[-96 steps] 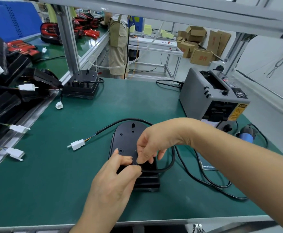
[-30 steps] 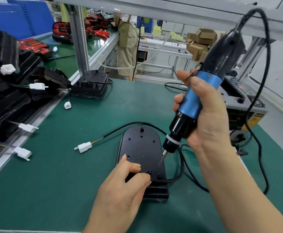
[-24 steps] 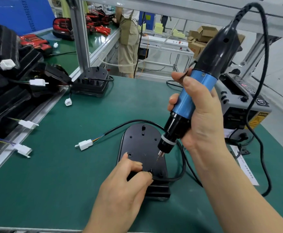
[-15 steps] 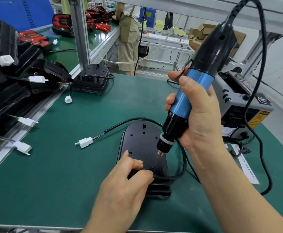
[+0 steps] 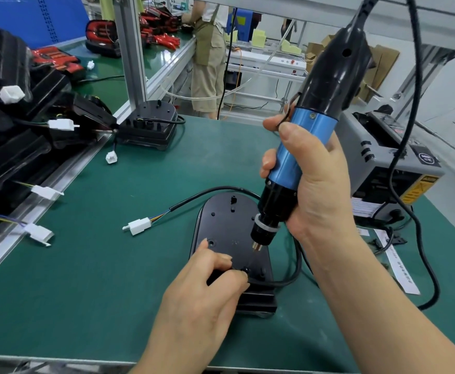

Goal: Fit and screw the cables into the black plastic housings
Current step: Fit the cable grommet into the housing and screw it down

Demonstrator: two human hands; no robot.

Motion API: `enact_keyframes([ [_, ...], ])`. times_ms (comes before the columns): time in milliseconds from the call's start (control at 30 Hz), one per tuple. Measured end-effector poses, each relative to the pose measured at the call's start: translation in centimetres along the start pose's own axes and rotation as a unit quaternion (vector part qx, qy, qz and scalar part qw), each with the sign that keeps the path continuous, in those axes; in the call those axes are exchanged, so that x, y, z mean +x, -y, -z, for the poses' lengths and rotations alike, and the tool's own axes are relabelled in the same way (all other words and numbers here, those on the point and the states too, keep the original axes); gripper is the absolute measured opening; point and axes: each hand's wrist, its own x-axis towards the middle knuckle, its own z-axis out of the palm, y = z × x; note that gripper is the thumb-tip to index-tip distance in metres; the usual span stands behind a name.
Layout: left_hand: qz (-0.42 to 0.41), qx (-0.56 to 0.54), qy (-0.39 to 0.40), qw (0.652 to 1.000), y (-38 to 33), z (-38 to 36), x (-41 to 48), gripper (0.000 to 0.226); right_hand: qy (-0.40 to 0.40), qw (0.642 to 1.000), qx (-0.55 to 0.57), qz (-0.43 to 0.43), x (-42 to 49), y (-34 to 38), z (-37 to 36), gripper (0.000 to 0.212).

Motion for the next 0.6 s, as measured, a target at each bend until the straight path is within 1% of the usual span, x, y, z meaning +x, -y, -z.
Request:
enact_keyframes([
  [267, 0.007, 0.003, 0.003, 1.000, 0.02, -0.10, -0.01, 0.019, 0.006, 1.000, -0.002, 0.001, -0.08, 0.11, -0.53, 0.011],
  [433, 0.011, 0.002, 0.005, 1.000, 0.05, -0.13, -0.09, 0.013, 0.015, 1.000, -0.015, -0.004, -0.16, 0.04, -0.65, 0.013],
  [533, 0.009, 0.001, 0.006, 1.000, 0.09, -0.17, -0.07, 0.004, 0.028, 0.999, -0.018, 0.004, -0.23, -0.10, -0.68, 0.012],
  [600, 0.013, 0.005, 0.008, 1.000, 0.07, -0.15, -0.03, 0.009, 0.036, 0.999, -0.014, 0.009, -0.25, -0.18, -0.67, 0.011],
])
